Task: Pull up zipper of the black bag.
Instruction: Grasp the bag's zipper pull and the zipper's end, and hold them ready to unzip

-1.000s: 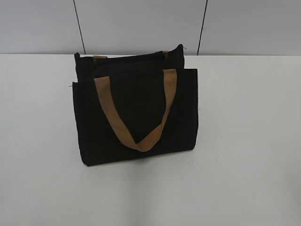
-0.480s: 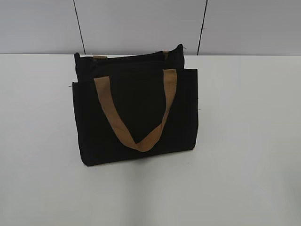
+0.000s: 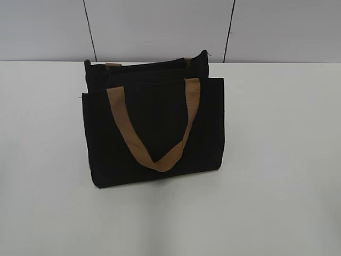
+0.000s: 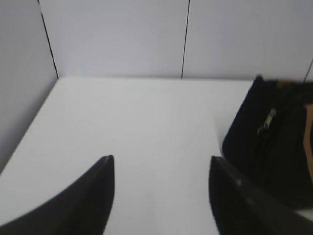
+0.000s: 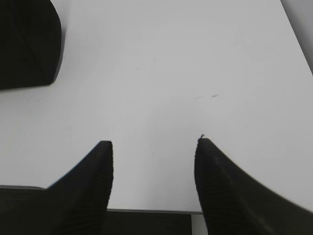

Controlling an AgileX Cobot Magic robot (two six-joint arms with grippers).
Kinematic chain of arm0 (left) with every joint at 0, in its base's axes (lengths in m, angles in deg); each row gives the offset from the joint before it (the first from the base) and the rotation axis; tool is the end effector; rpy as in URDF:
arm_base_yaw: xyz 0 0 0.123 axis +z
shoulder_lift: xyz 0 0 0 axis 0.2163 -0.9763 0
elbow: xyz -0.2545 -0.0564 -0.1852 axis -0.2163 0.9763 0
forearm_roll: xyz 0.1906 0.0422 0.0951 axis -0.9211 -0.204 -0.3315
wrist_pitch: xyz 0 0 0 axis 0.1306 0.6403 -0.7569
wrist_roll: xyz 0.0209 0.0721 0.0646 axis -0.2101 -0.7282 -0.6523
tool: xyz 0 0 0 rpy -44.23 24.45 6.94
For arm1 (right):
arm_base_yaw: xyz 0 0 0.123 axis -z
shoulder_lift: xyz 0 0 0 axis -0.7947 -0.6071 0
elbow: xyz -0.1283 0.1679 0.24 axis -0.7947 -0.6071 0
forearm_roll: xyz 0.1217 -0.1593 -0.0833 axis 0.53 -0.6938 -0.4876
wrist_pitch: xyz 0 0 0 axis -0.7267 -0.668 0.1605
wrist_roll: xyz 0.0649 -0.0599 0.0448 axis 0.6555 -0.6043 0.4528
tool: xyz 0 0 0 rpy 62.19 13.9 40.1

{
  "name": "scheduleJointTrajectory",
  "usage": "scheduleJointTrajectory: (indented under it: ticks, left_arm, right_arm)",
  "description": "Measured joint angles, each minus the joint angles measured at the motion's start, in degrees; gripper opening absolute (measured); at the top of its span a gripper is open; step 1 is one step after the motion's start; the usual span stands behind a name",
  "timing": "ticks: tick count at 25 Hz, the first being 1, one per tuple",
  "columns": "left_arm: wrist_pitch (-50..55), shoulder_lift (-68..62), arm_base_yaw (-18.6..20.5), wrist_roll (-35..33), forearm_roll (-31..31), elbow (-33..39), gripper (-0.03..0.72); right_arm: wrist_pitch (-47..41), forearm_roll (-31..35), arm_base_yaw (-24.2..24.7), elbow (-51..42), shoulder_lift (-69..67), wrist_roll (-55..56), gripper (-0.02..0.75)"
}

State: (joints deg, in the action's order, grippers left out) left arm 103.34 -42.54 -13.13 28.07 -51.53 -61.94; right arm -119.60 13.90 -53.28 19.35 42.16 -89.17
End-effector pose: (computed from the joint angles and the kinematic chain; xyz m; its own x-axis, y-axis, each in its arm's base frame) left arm -0.0669 -0.0016 0.3026 -0.1475 0.0158 -0.9889 0.0363 0.9993 0.0106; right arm -0.0636 0.0043 0.2456 -0.5012 -0.0566 -0.8635 -0.0814 0.9965 -0.0181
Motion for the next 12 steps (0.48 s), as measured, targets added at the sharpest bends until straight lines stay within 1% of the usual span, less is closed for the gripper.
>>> scheduleJointTrajectory:
  ticks: [1,2,4,6,9,12]
  left_arm:
    - [-8.1,-2.1,0.0,0.0,-1.8,1.1,0.561]
    - [-8.1,-2.1,0.0,0.0,-1.8,1.1,0.561]
    - [-17.1,-5.3,0.0,0.0,-2.8,3.3,0.562]
    - [-26.7,-10.2,0.0,0.0,-3.1,6.4,0.542]
    - [-41.0,-19.5,0.0,0.0,-3.0,9.9,0.486]
    - [-51.6,-31.2,0.0,0.0,-3.3,11.4,0.460]
  right_arm:
    - [0.0,0.0,0.0,0.0,0.0,0.0,0.410]
    - [0.0,0.0,0.0,0.0,0.0,0.0,0.410]
    - [0.0,0.0,0.0,0.0,0.0,0.0,0.410]
    - [0.0,0.0,0.0,0.0,0.0,0.0,0.410]
    - [0.0,0.0,0.0,0.0,0.0,0.0,0.410]
    - [0.0,0.0,0.0,0.0,0.0,0.0,0.410]
